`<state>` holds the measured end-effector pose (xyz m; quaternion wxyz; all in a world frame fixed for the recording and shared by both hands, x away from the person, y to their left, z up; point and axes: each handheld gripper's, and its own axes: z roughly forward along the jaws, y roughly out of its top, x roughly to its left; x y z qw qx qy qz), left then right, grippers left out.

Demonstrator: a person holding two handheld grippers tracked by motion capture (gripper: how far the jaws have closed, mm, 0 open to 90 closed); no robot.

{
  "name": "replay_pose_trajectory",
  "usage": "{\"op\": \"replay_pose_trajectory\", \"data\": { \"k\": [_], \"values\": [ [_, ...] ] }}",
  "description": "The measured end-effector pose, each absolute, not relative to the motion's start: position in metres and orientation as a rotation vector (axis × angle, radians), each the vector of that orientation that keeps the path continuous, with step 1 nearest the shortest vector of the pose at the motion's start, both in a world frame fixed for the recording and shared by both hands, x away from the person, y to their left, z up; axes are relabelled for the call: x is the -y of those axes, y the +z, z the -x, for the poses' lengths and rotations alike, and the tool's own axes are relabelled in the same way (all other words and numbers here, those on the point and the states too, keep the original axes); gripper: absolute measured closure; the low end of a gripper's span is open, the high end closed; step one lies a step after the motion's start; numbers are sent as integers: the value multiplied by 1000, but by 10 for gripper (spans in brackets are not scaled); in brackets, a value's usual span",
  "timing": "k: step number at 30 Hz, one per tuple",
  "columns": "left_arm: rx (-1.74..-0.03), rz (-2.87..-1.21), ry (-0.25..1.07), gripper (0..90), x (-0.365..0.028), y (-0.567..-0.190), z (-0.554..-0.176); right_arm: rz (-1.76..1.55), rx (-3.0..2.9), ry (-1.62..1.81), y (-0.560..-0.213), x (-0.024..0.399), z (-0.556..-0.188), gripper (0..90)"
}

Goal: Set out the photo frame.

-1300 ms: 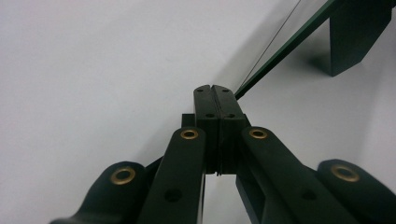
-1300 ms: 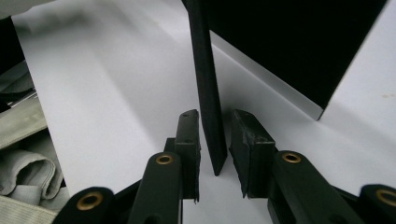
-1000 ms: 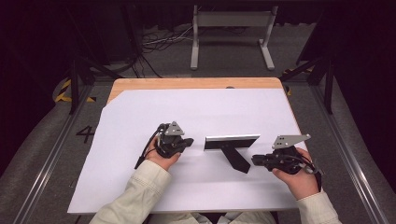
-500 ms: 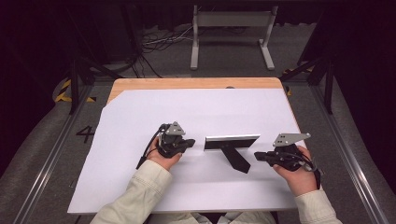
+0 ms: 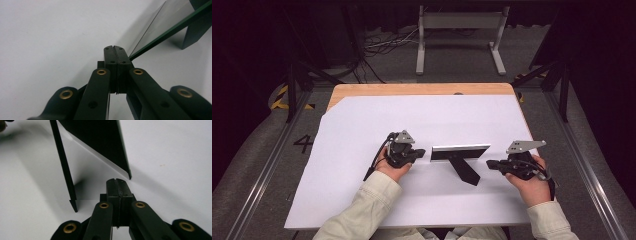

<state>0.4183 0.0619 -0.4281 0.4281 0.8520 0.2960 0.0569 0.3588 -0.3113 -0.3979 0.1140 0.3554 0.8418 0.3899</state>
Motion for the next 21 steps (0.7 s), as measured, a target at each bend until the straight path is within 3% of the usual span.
{"op": "replay_pose_trajectory", "data": {
  "k": [7, 21],
  "values": [
    [-730, -2151, 183, 900, -59, -436, -427, -1064, -2442, 1136, -392, 320, -357, 900],
    [-679, -2202, 127, 900, -52, -444, -439, -1091, -2394, 1153, -383, 334, -354, 900]
  ]
}}
